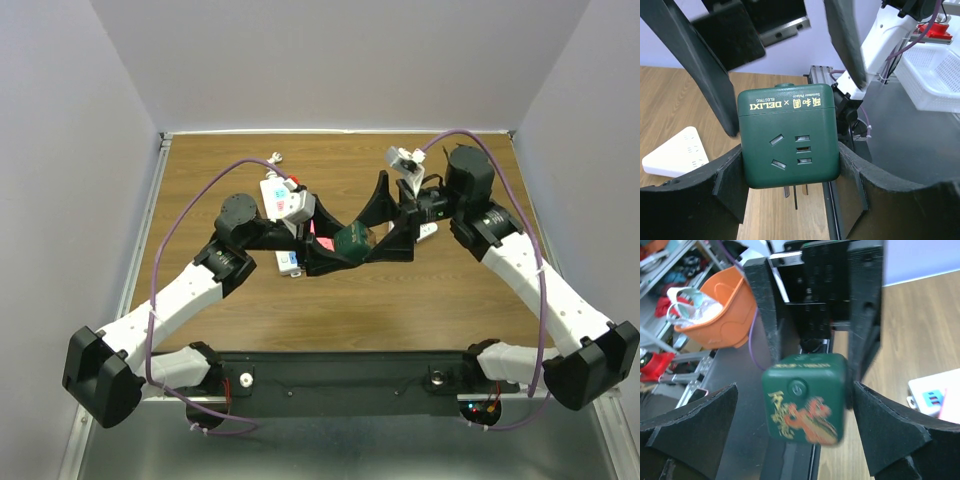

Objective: Insert the plug

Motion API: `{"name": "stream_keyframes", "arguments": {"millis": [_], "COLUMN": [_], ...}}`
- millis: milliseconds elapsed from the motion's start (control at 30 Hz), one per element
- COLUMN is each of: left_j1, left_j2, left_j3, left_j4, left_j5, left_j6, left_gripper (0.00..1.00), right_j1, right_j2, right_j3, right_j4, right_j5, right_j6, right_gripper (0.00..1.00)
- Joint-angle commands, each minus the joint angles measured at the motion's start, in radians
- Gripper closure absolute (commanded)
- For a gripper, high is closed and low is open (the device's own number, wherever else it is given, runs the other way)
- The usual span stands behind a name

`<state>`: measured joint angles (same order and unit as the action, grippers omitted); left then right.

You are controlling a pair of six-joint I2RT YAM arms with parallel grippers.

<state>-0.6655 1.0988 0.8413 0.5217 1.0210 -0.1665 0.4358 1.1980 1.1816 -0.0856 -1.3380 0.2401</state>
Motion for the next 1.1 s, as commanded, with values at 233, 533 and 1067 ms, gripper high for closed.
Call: {"name": "stream_keyframes", "arguments": {"millis": [233, 533, 1067], "left_j1": [0.006, 0.006, 0.018], "left_j2": [-0.019, -0.037, -0.036], "left_j3": [-0.010, -0.028, -0.059], "left_j4": [0.123, 0.170, 0.176], "left_j5": [0.019, 0.004, 0.019], "left_j6": [-0.059, -0.088, -0.114], "left_gripper": [1.00, 1.00, 1.00], "right_j1": [0.086, 0.089, 0.092], "right_j2": [-0.002, 0.002, -0.003], "right_j3": [-0.005, -0.036, -0.019], "right_j4": [0.041, 0.023, -0.005], "right_j5": [0.086, 0.106, 0.191], "right_j6": [-0.041, -0.050, -0.125], "right_gripper": [0.01, 0.07, 0.35]}}
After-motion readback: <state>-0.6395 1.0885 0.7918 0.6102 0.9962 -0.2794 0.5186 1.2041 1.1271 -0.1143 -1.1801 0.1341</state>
